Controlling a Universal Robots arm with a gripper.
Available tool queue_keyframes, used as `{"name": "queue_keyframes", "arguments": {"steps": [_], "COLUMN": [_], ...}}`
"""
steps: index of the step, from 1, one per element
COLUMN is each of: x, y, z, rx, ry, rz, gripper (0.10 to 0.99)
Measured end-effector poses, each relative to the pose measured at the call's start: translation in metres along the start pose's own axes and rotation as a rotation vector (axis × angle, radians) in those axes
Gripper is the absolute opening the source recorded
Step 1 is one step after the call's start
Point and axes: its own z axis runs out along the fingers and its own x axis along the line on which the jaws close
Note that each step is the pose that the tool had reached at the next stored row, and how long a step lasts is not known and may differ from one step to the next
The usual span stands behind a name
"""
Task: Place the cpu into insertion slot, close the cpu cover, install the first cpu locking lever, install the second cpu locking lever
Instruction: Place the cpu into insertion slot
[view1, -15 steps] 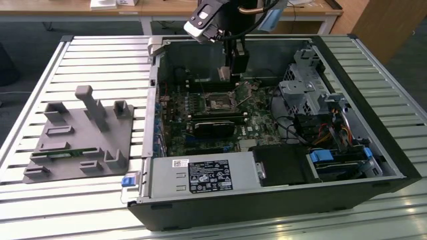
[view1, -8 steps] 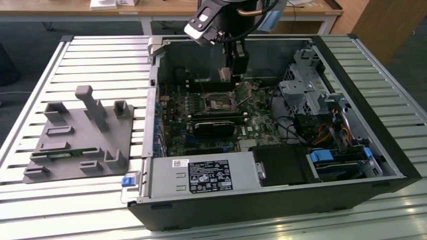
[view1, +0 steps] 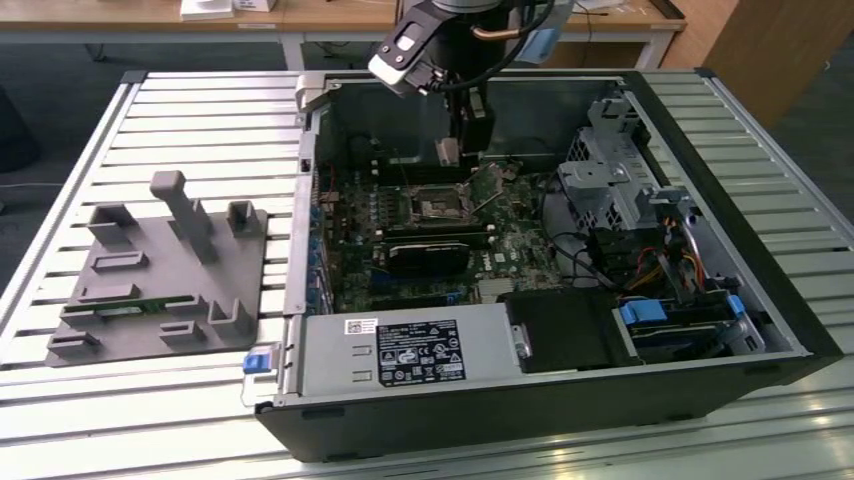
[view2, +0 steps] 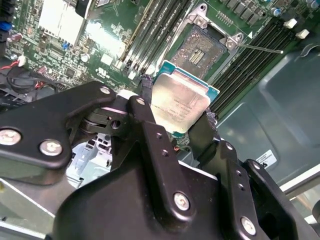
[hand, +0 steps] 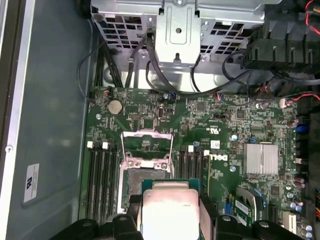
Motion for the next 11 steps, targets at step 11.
{"name": "queue_keyframes", "arguments": {"steps": [11], "x": [0.0001], "y": [-0.0007], "z": [0.0072], "rx": [0.000], "ry": [0.0008], "rz": [0.000], "gripper": [0.541]}}
